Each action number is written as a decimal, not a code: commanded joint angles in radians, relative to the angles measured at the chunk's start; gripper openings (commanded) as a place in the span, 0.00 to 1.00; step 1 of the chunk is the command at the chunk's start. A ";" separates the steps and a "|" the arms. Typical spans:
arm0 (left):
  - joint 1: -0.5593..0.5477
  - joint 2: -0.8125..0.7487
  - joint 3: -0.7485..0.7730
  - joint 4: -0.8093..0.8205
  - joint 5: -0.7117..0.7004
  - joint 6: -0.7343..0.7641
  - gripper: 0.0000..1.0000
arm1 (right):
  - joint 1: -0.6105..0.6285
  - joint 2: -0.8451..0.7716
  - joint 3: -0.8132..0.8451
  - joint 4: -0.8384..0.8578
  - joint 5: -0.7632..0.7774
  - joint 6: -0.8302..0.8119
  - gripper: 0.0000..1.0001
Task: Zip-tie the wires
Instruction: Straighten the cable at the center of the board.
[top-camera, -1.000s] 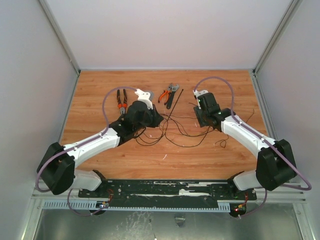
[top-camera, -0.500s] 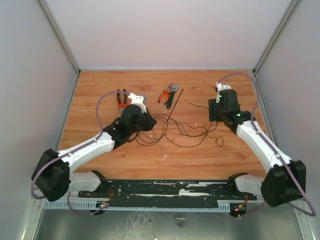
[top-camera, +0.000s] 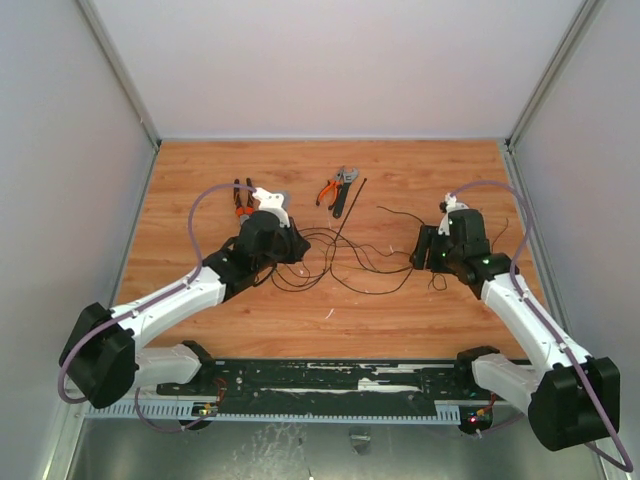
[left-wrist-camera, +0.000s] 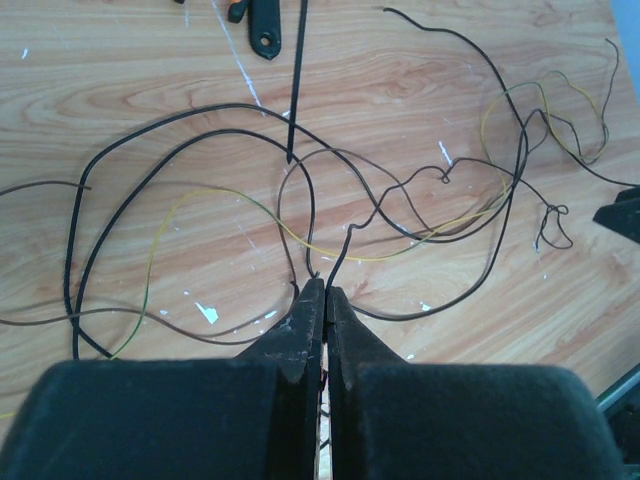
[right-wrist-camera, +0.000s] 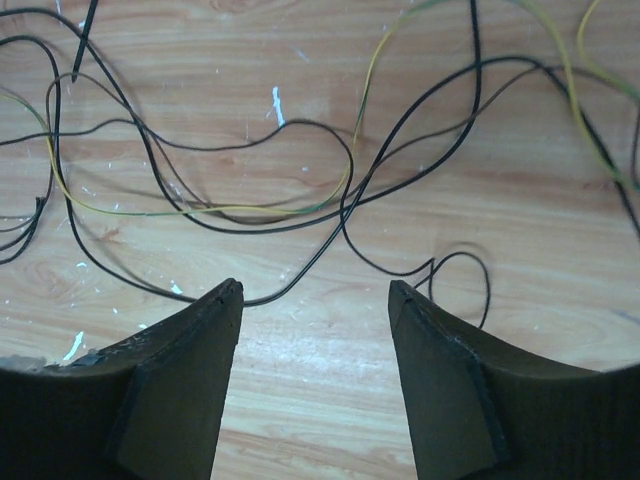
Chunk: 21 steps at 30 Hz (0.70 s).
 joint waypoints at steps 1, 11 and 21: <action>0.007 -0.038 -0.007 0.017 -0.003 0.000 0.00 | -0.005 -0.021 -0.043 0.044 -0.030 0.122 0.62; 0.007 -0.055 -0.021 0.030 0.000 0.002 0.00 | -0.006 -0.056 -0.106 0.007 0.131 0.473 0.63; 0.008 -0.065 -0.030 0.033 0.009 -0.003 0.00 | -0.006 0.003 -0.171 0.108 0.125 0.739 0.63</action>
